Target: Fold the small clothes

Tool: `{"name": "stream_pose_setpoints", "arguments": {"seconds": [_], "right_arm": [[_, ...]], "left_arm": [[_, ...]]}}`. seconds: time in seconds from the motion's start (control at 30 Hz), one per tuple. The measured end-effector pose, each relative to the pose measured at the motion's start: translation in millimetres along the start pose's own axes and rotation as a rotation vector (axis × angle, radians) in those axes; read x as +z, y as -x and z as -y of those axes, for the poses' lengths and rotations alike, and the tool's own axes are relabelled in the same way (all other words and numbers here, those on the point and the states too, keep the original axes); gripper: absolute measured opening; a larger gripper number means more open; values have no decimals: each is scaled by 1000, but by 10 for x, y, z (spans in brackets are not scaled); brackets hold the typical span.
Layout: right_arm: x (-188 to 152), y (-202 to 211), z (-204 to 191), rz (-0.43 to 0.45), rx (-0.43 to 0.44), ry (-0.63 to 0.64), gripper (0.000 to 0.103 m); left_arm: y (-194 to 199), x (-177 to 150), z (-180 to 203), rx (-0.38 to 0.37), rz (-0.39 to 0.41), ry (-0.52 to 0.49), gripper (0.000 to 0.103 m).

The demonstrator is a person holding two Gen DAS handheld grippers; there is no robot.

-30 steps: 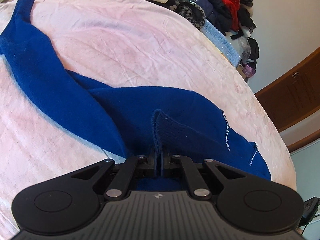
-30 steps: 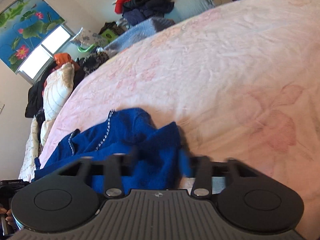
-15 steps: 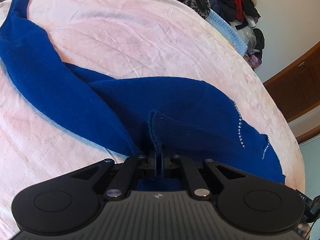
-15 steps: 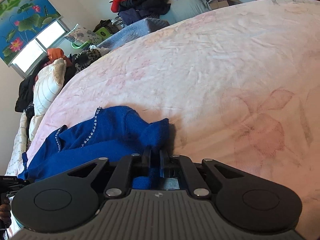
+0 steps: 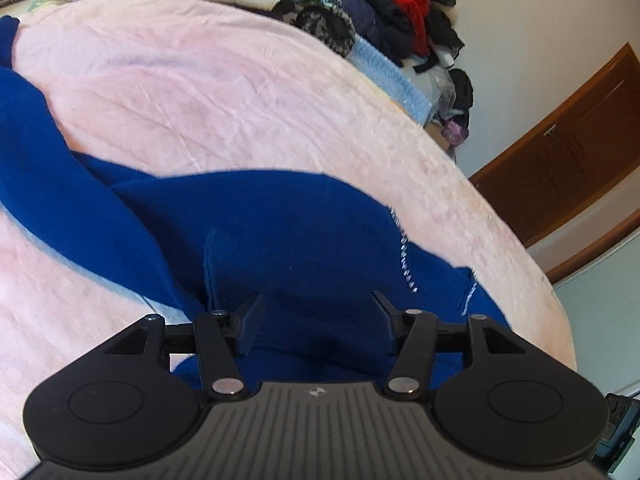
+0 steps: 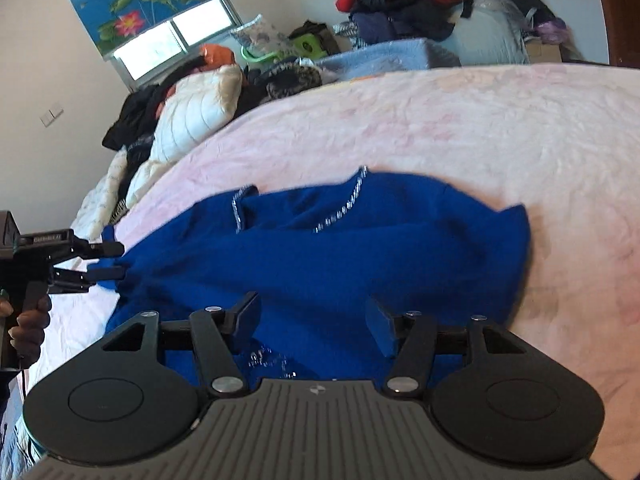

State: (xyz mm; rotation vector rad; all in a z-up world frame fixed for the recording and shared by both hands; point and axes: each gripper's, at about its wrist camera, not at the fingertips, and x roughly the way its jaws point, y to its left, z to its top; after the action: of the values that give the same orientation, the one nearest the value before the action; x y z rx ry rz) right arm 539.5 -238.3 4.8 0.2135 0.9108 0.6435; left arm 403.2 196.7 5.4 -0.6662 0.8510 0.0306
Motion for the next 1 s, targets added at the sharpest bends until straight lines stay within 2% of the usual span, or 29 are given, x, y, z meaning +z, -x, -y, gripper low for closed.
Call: {"name": "stream_pose_setpoints", "arguments": {"seconds": [0.03,0.07,0.1,0.17,0.27,0.3,0.37,0.43,0.5,0.57,0.6,0.67,0.73,0.87,0.93,0.97,1.0], "right_arm": [[-79,-23,31,24,2,7,61],[-132,-10,51,62,17,21,65],[-217,16,64,95,34,32,65],[-308,41,70,136,43,49,66],[-397,57,76,182,47,78,67],[-389,52,73,182,46,77,67],[-387,53,68,181,52,87,71],[-369,36,65,178,67,93,75],[-378,34,66,178,82,93,78],[-373,35,81,177,95,86,81],[-377,38,93,178,104,80,81],[-375,42,123,180,122,63,83],[-381,47,149,183,135,49,83],[-369,39,149,184,136,46,83],[-367,36,146,184,134,48,83],[-367,36,148,184,134,48,83],[-367,35,147,184,135,47,83]], "left_arm": [[-110,-34,-31,23,-28,12,55],[-143,-86,-75,5,10,10,55],[-136,-113,-100,-4,34,1,55],[-92,-115,-148,-27,37,26,55],[112,-153,-268,-50,93,60,56],[232,-144,-342,-51,140,68,56],[503,-104,-586,-15,276,155,57],[766,-34,-953,41,419,317,69],[962,78,-1356,105,504,472,70],[1052,255,-1605,188,522,529,70],[1071,381,-1699,224,525,519,70],[1055,628,-1790,273,505,483,70],[986,910,-1841,380,471,432,70],[779,1341,-1949,607,453,336,70],[686,1497,-2025,647,425,310,69],[645,1555,-2049,645,417,306,69],[606,1602,-2077,613,405,308,69]]}}
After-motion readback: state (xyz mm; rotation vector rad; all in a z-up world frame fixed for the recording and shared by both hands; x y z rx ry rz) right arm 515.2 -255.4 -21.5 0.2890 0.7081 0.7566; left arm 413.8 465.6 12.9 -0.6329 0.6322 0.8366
